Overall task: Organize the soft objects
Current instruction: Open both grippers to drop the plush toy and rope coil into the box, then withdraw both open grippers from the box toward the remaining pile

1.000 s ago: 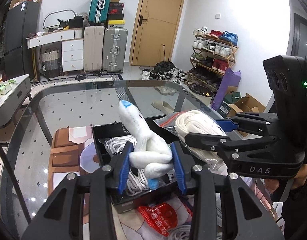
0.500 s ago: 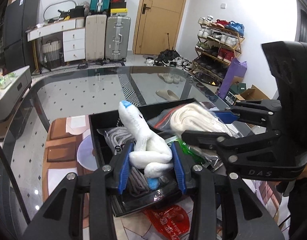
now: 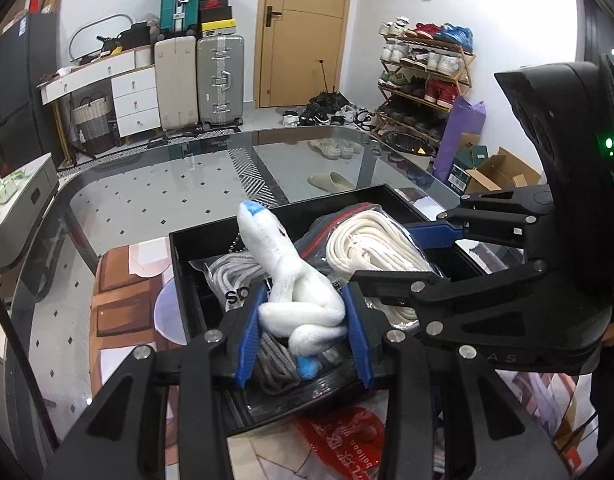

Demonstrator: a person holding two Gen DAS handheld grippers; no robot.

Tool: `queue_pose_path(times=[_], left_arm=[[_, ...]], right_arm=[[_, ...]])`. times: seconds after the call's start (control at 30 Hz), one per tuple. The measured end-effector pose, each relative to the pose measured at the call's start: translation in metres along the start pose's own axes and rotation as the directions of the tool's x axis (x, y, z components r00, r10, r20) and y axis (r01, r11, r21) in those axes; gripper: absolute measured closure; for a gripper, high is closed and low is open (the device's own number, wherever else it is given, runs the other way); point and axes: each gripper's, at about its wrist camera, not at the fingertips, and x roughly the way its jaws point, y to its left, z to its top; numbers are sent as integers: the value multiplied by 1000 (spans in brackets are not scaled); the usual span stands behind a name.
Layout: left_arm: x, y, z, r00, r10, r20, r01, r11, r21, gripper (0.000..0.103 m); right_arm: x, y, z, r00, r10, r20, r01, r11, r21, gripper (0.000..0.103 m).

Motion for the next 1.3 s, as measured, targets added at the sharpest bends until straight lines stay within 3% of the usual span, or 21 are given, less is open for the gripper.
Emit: queue_pose_path(times=[0.27,0.37,0.43,0.47,0.5,0.53,0.6,0.7,1.07,1.3], left_arm=[[-4,3,-1,1000,29,5,-29,1000,7,63],[-5,2,-1,999,37,-5,-37,999,12,61],[-6,1,0,1000,29,-10,-29,1000,9,55],[-7,1,0,1000,17,-8,-17,1000,6,43],[-9,0,-1,1000,16,-4,-15,1000,2,34],[-12,-1,-2,1000,16,5,-16,1000,-1,32],[-19,-4,-3,999,23,25,-23,1000,1,13],[-30,-8,-7,997,48,60,-48,999,4,3],[-68,-6,-26,990,79,113,-70,994,-81,0],[-83,-9,-41,987,110,115,-97,989,-110,0]], right_arm=[[-8,1,-5,1000,14,25,-15,998,53,63],[-13,-3,-6,999,32,42,-34,997,63,55],[-23,-7,-7,996,21,81,-26,998,63,49],[-31,-9,-8,994,11,105,-18,998,65,47],[-39,-11,-9,992,-2,125,-7,998,70,40],[-47,-13,-11,989,-11,147,-1,997,78,26],[-62,-16,-15,981,-22,192,4,995,95,10],[-84,-22,-24,971,-53,231,25,992,120,1],[-132,-35,-79,968,-80,236,26,974,227,1],[-142,-30,-99,973,-65,222,12,973,232,1]])
